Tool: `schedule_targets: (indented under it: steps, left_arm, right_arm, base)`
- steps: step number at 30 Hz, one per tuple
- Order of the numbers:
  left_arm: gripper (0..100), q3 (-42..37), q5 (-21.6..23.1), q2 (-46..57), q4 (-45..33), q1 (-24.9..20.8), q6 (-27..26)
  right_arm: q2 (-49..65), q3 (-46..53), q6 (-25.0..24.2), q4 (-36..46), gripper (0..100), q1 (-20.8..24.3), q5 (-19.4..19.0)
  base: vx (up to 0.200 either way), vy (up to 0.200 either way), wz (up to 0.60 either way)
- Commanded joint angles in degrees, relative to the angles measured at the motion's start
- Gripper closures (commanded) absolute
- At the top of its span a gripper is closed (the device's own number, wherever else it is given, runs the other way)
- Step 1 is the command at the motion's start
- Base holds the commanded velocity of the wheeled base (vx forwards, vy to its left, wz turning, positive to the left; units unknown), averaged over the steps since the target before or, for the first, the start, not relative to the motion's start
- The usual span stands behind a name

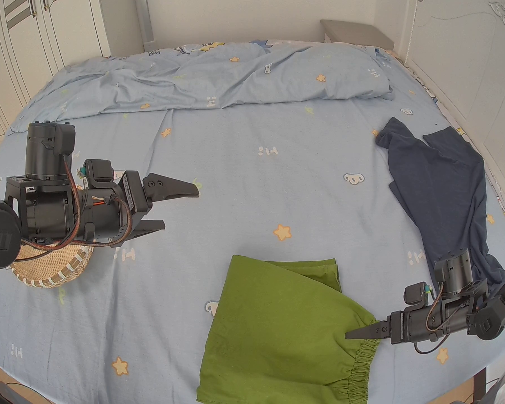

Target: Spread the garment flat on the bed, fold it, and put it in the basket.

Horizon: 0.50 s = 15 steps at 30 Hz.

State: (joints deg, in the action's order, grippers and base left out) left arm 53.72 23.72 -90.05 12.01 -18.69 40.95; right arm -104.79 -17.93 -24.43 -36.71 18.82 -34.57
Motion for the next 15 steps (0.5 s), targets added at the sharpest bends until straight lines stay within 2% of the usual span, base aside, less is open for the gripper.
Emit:
schedule_targets:
  steps: [1,5,10,11,15]
  left_arm:
    - [0,0.0,0.0,0.1,0.0,0.0,0.0]
    - [0,0.1,0.0,0.1,0.0,0.1,0.0]
    - [0,0.0,0.0,0.1,0.0,0.1,0.0]
    - [0,0.0,0.0,0.1,0.0,0.0,0.0]
    - [0,0.0,0.0,0.1,0.0,0.1,0.0]
  right_arm:
    - [-1.3,-0.4,-0.8,-1.3,0,0.1,-0.2]
    - [-2.9,0.2,-2.8,-6.1,0,0.2,-0.3]
    - [-3.0,0.4,-3.1,-6.6,0,0.2,-0.3]
    - [-3.0,0.4,-3.1,-6.6,100,0.2,-0.3]
    - [-2.9,1.0,-3.1,-6.7,100,0.1,-0.3]
  base:
    - [0.000,0.000,0.00]
    - [0.000,0.000,0.00]
    - [0.000,0.000,0.00]
    - [0.000,0.000,0.00]
    - [0.000,0.000,0.00]
